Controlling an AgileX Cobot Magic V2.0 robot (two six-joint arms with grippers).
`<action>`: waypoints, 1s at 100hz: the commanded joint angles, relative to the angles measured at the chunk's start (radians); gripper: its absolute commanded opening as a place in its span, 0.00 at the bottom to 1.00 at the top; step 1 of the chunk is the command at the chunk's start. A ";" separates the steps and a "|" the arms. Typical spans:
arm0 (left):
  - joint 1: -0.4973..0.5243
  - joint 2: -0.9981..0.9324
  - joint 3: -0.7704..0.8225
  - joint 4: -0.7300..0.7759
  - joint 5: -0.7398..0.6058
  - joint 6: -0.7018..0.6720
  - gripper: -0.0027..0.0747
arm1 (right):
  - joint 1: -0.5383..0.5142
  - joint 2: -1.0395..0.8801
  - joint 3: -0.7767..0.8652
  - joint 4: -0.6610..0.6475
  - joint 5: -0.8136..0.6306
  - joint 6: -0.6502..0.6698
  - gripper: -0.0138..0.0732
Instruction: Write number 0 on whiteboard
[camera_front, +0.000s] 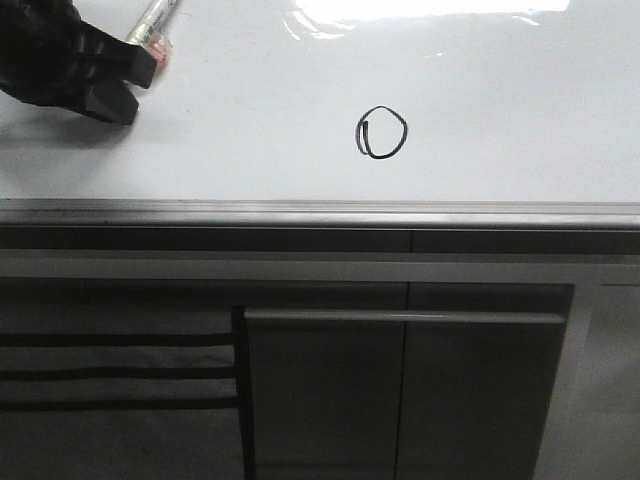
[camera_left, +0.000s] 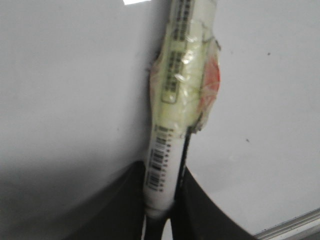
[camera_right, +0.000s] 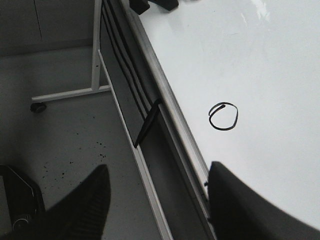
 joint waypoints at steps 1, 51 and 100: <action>0.003 -0.018 -0.032 -0.010 -0.045 -0.007 0.01 | -0.007 -0.011 -0.029 0.046 -0.026 0.002 0.60; 0.003 -0.018 -0.032 -0.009 -0.026 -0.007 0.01 | -0.007 -0.011 -0.029 0.046 -0.026 0.002 0.60; 0.003 -0.018 -0.032 -0.009 -0.014 -0.007 0.22 | -0.007 -0.011 -0.029 0.046 -0.026 0.002 0.60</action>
